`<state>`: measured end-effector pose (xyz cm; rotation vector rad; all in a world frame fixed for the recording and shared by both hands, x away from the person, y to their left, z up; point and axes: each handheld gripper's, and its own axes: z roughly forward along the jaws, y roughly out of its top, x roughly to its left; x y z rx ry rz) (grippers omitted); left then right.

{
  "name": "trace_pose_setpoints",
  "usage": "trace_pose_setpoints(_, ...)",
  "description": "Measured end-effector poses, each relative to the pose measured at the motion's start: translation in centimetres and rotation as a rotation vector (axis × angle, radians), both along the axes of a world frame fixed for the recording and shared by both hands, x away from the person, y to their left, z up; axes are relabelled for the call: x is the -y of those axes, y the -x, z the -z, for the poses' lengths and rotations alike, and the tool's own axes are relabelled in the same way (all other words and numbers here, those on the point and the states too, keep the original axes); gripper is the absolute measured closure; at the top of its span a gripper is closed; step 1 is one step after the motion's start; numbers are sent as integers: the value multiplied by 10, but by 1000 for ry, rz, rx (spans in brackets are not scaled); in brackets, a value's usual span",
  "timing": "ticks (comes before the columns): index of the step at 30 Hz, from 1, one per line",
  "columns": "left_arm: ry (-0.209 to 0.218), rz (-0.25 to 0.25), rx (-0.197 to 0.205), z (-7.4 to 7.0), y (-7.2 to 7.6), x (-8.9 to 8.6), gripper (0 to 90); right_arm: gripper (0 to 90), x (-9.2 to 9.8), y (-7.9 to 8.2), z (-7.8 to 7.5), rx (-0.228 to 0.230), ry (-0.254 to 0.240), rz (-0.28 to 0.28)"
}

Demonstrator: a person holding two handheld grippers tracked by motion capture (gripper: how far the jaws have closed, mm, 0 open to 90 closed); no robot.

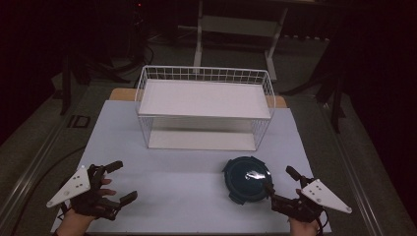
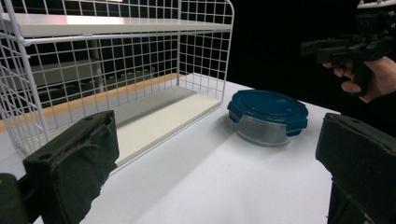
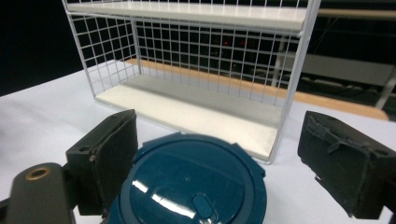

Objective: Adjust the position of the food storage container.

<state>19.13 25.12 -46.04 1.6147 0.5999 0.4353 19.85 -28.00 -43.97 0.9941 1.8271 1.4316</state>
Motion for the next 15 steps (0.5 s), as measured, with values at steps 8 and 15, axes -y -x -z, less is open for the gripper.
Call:
trace_pose_setpoints(8,-2,-5,5,-1,0,-1,0,121,-3,1,-11,17,27,-5)
trace_pose_setpoints(15,-15,-4,6,0,1,-1,0,121,-3,-7,-13,-34,36,-28)
